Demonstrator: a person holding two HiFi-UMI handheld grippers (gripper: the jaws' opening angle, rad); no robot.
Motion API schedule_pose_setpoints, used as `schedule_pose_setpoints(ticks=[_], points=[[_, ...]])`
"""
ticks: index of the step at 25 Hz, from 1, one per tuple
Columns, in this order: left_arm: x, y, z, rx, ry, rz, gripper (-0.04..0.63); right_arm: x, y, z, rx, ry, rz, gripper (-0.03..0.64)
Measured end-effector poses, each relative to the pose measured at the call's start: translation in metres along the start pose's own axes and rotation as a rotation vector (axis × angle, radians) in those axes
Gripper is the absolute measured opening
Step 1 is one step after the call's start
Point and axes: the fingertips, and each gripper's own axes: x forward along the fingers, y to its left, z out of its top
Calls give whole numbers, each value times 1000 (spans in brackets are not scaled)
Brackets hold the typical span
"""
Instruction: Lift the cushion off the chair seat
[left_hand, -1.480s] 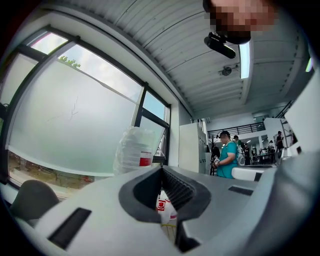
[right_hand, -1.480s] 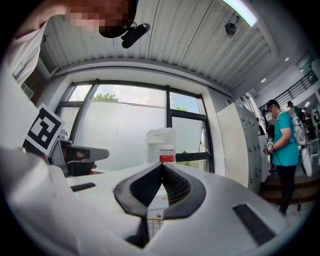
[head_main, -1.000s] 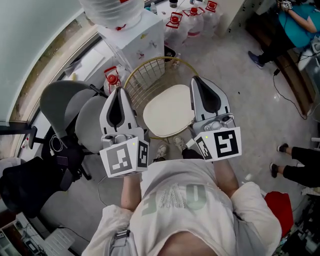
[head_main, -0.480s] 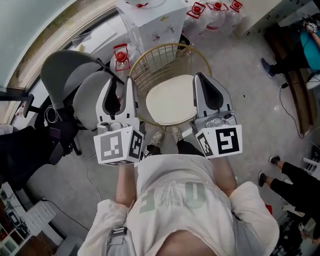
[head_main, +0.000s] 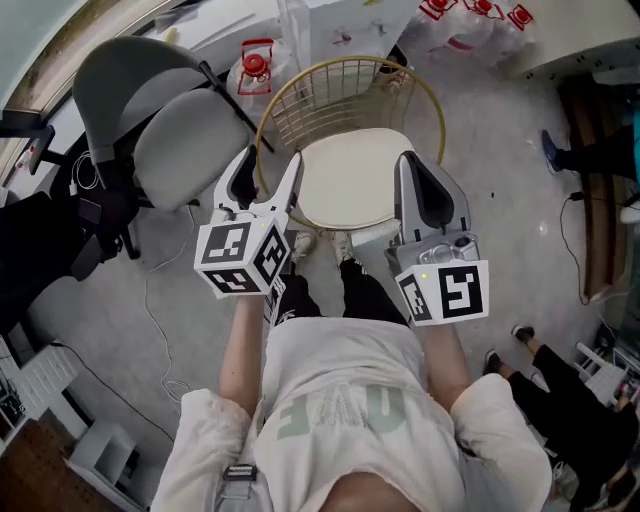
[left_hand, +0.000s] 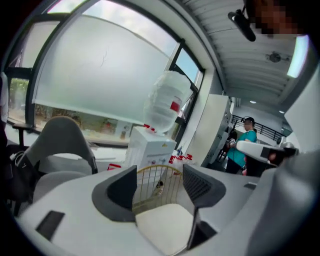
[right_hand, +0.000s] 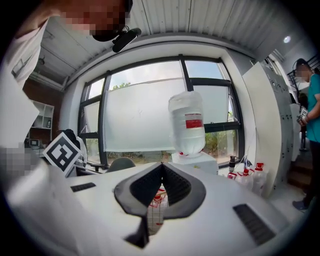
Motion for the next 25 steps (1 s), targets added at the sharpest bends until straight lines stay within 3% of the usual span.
schedule_pose_setpoints(ticks=[5, 12, 16, 20, 25], points=[[52, 28, -91, -103, 159, 60, 282, 10, -21, -66, 23, 122, 44, 14], [101, 66, -229, -334, 326, 138, 282, 5, -23, -167, 50, 328, 122, 14], [126, 87, -279, -333, 400, 190, 282, 7, -11, -201, 57, 368, 176, 14], [133, 97, -322, -380, 493, 226, 282, 8, -1, -215, 71, 387, 207, 14], [147, 105, -352, -421, 572, 241, 281, 15, 8, -226, 104, 399, 231, 14]])
